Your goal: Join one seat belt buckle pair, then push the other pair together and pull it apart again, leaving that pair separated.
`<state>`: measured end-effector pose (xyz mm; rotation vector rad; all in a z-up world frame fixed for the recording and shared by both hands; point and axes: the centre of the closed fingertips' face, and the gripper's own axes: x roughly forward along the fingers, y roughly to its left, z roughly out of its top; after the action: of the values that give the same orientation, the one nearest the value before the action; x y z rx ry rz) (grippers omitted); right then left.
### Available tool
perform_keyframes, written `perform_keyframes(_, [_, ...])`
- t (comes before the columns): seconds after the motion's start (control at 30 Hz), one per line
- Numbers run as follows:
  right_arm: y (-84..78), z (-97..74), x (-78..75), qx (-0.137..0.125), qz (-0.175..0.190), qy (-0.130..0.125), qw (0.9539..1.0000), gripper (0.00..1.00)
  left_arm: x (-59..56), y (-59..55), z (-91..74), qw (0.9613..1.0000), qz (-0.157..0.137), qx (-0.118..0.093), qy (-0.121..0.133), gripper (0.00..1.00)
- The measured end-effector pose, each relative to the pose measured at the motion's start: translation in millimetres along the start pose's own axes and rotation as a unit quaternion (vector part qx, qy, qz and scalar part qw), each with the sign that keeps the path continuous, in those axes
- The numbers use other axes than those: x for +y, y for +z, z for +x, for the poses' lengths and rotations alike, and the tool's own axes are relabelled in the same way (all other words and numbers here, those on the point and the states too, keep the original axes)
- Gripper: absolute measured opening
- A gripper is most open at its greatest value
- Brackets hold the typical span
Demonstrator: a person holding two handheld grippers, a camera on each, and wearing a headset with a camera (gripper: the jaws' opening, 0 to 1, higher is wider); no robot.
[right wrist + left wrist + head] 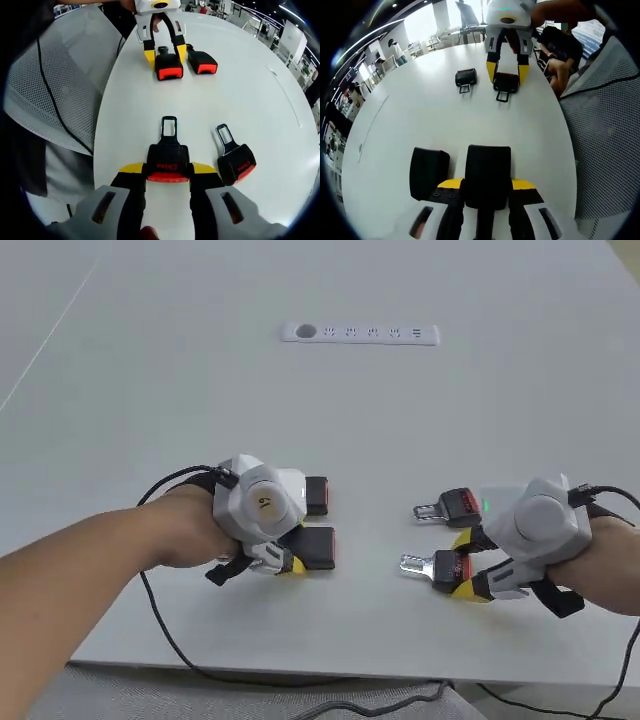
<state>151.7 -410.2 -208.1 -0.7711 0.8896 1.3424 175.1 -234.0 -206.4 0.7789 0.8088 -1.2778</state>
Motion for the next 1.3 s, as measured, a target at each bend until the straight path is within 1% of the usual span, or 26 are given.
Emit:
perform_keyframes(0.07, [-0.9, 0.3, -0.6, -0.002, -0.003, 0.001, 1.0, 0.32, 0.4, -1.2, 0.8, 1.0, -0.002, -0.001, 0.0, 0.35])
perform_keyframes(0.17, [-2.6, 1.6, -2.6, -0.001, -0.008, 0.005, 1.0, 0.32, -0.9, 0.5, 0.8, 1.0, -0.002, -0.003, -0.001, 0.34])
perform_keyframes(0.3, [0.5, -1.8, -1.4, 0.008, -0.019, 0.006, 0.9998, 0.32, -1.0, 1.0, 1.4, 1.0, 0.005, -0.001, -0.004, 0.34])
perform_keyframes(0.37, [-0.1, 0.3, -3.2, 0.011, -0.025, 0.007, 0.9996, 0.32, -1.5, 0.9, 1.3, 1.0, 0.007, 0.0, -0.005, 0.34])
perform_keyframes(0.5, [-2.0, 3.4, -7.5, 0.013, -0.027, 0.007, 0.9995, 0.32, -2.6, 1.7, 1.1, 0.9999, 0.01, 0.0, -0.006, 0.34])
perform_keyframes(0.6, [0.8, 0.8, -6.3, 0.015, -0.035, 0.008, 0.9993, 0.32, -2.8, 1.7, 1.2, 0.9999, 0.01, -0.001, -0.005, 0.34])
perform_keyframes(0.73, [2.3, -0.1, -5.8, 0.015, -0.035, 0.009, 0.9992, 0.32, -3.0, 2.5, 1.1, 0.9999, 0.009, -0.004, -0.005, 0.34])
perform_keyframes(0.83, [3.5, -1.1, -4.9, 0.017, -0.035, 0.01, 0.9992, 0.32, -4.8, 4.4, 0.3, 0.9999, 0.015, -0.002, -0.004, 0.34])
perform_keyframes(0.93, [1.5, 2.0, -7.1, 0.02, -0.04, 0.011, 0.9989, 0.32, -5.5, 5.5, -0.6, 0.9999, 0.013, -0.002, -0.004, 0.34])
perform_keyframes(1.07, [6.6, 5.0, -9.5, 0.017, -0.042, 0.009, 0.999, 0.32, -5.1, 4.9, -0.4, 0.9999, 0.012, -0.001, -0.006, 0.34])
perform_keyframes(1.17, [15.2, 6.5, -8.9, 0.012, -0.037, 0.008, 0.9992, 0.32, -3.7, 3.6, 0.6, 0.9999, 0.012, -0.001, -0.007, 0.34])
perform_keyframes(1.3, [20.8, 10.9, -11.6, 0.009, -0.036, 0.009, 0.9993, 0.32, -3.7, 2.9, 0.7, 0.9999, 0.012, -0.002, -0.009, 0.34])
